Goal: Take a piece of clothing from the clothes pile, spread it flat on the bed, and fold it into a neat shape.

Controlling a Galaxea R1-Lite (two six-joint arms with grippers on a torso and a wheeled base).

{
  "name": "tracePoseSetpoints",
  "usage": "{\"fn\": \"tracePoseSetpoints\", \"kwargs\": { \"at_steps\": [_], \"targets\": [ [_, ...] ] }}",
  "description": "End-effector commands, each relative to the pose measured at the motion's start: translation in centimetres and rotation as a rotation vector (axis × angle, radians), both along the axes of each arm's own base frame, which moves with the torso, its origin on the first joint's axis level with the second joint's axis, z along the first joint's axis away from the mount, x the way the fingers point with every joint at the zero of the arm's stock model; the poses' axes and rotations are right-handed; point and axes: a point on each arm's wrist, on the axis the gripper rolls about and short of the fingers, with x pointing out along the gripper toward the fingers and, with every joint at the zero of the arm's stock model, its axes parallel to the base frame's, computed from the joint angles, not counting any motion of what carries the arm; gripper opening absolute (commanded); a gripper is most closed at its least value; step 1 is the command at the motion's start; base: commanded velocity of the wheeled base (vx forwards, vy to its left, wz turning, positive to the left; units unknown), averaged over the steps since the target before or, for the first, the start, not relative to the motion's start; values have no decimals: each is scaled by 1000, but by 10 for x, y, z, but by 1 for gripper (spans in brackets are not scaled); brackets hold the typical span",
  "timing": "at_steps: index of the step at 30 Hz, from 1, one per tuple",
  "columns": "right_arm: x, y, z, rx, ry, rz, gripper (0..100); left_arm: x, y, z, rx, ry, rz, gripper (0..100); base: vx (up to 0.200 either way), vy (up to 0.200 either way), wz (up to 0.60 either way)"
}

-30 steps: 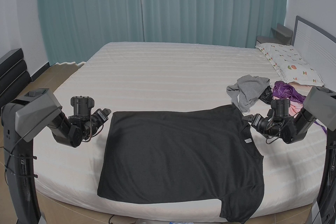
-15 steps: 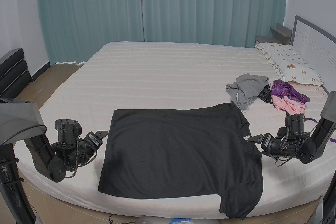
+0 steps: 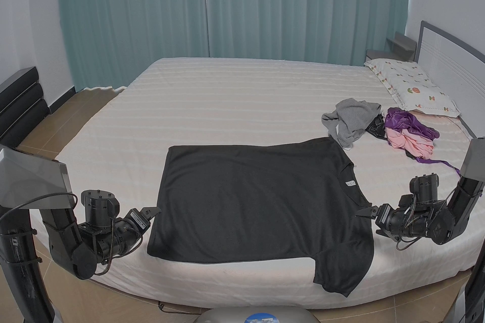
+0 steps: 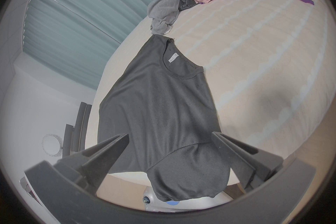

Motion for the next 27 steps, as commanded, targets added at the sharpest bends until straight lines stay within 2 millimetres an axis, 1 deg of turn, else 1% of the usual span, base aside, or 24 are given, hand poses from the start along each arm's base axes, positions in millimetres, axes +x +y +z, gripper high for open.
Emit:
{"fn": "tracePoseSetpoints", "kwargs": {
  "at_steps": [1,2,6,11,14,24,25,27],
  "targets": [
    [-1,0,-3,-3,14,4,100,-1,-3,-5,1,19,-13,100,0,0,0],
    [-1,0,-3,0,14,2,100,-1,-4,-4,0,17,-16,100,0,0,0],
    [-1,1,-5,-4,18,4,100,-1,-7,-2,-21,11,-14,100,0,-200,0],
    [-1,1,-6,-3,21,5,100,-2,-8,-4,-22,19,-14,100,0,-200,0],
    [1,0,-11,-6,33,4,100,-3,-8,-4,-16,22,-13,100,0,-200,0],
    [-1,1,-15,-8,5,11,100,-3,-3,-4,-17,30,-3,100,0,0,0],
    [-1,1,-16,-9,1,10,100,-2,6,-3,-24,26,18,100,0,0,0],
    [-1,1,-16,-9,0,10,100,-1,14,-1,-55,26,9,100,0,0,0]
  ]
}}
